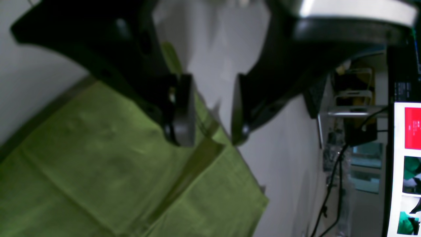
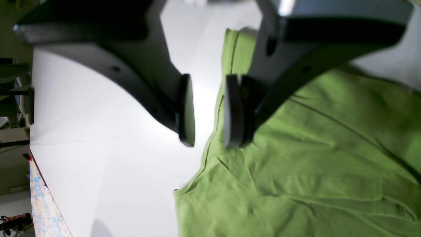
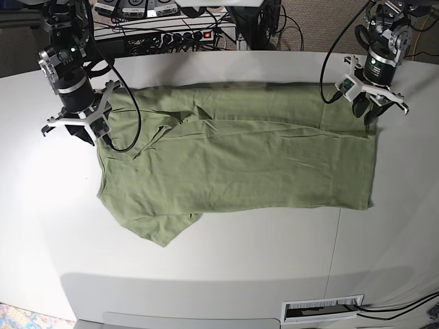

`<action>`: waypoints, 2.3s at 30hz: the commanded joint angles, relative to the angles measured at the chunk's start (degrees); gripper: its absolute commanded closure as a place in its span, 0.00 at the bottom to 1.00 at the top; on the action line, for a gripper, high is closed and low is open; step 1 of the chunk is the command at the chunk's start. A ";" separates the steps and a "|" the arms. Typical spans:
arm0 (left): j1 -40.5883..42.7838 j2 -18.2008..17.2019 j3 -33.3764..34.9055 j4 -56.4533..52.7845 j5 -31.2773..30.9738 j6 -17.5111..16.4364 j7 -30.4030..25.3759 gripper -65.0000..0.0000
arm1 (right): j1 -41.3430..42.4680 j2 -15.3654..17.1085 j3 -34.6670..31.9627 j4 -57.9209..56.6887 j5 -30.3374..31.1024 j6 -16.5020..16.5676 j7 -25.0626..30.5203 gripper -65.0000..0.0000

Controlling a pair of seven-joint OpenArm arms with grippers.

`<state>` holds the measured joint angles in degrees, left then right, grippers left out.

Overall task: Fold the T-shirt properly
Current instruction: 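Lower the shoulder edge onto the shirt and release both grippers, then regrasp the folded shirt edge with both grippers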

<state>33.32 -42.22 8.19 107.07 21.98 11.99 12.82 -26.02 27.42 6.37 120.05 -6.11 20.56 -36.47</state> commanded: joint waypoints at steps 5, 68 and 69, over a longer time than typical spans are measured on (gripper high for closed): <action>-2.73 -0.83 -0.46 0.76 0.52 -6.40 -1.07 1.00 | 0.28 0.68 0.44 0.79 -0.35 -0.81 -0.09 1.00; -1.55 -7.32 -0.46 1.90 -10.03 -48.09 7.10 1.00 | 0.90 5.92 -13.51 -8.72 -4.00 6.36 -12.28 1.00; -1.18 -7.43 -0.46 2.43 -10.03 -48.06 7.34 1.00 | 0.90 5.92 -13.16 -8.61 -4.00 6.34 -12.26 1.00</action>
<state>30.96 -48.84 7.38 109.80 11.55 -33.23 17.89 -25.12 32.64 -7.29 110.69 -10.37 26.65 -48.01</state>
